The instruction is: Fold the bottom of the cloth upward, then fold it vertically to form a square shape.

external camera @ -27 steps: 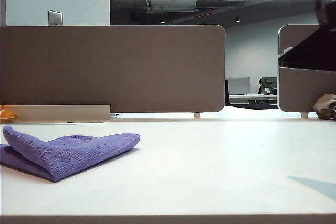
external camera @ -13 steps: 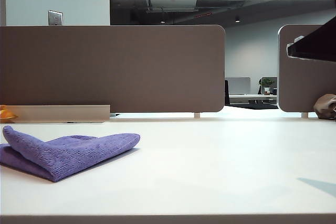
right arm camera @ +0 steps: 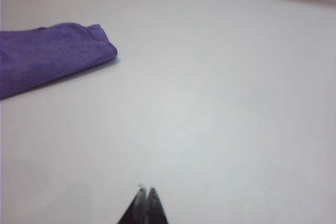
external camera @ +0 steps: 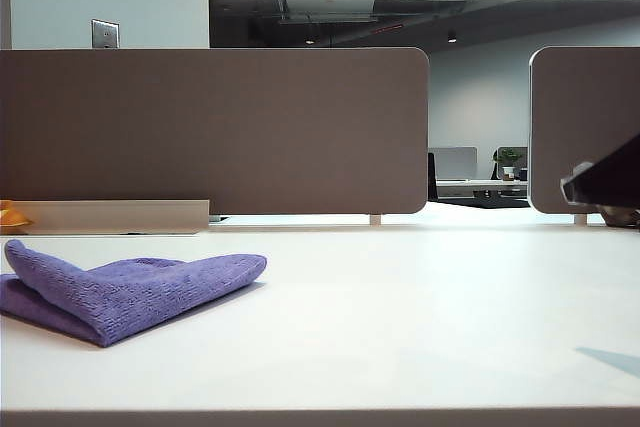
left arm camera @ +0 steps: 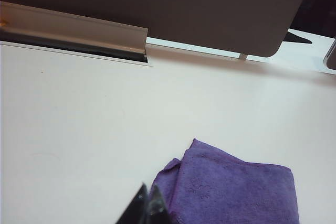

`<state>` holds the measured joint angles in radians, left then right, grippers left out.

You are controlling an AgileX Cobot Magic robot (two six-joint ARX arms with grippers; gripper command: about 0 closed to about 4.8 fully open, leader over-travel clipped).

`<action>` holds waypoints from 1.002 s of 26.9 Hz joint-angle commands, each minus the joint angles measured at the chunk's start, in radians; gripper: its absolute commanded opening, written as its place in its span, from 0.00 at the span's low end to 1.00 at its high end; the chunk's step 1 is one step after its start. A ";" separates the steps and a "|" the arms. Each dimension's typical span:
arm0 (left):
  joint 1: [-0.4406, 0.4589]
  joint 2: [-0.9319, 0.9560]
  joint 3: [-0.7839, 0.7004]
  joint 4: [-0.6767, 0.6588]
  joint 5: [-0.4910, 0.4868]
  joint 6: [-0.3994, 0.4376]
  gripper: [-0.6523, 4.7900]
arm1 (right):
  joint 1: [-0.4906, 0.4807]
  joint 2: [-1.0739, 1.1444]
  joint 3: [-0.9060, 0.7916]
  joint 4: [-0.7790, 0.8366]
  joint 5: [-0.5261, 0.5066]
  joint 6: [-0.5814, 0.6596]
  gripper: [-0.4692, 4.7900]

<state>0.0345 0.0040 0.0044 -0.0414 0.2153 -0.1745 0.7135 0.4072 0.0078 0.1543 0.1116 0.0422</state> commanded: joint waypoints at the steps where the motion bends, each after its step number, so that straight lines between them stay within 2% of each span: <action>1: 0.001 0.001 0.003 0.013 -0.002 0.002 0.11 | 0.000 -0.001 -0.006 0.002 0.000 -0.002 0.08; 10: 0.001 0.002 0.003 0.013 -0.002 0.002 0.11 | -0.002 -0.054 -0.007 -0.001 -0.001 -0.002 0.08; 13: 0.001 0.001 0.003 0.013 -0.002 0.002 0.11 | -0.031 -0.085 -0.007 -0.001 -0.011 -0.002 0.08; 19: 0.001 0.001 0.003 0.013 -0.002 0.002 0.11 | -0.161 -0.154 -0.007 -0.001 -0.013 -0.002 0.08; 21: 0.001 0.001 0.003 0.013 -0.002 0.002 0.11 | -0.261 -0.213 -0.007 -0.001 -0.013 -0.002 0.08; 27: 0.001 0.001 0.003 0.013 -0.002 0.002 0.11 | -0.423 -0.263 -0.006 -0.001 -0.013 -0.002 0.08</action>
<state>0.0345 0.0048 0.0044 -0.0414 0.2153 -0.1745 0.3187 0.1497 0.0078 0.1406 0.0978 0.0418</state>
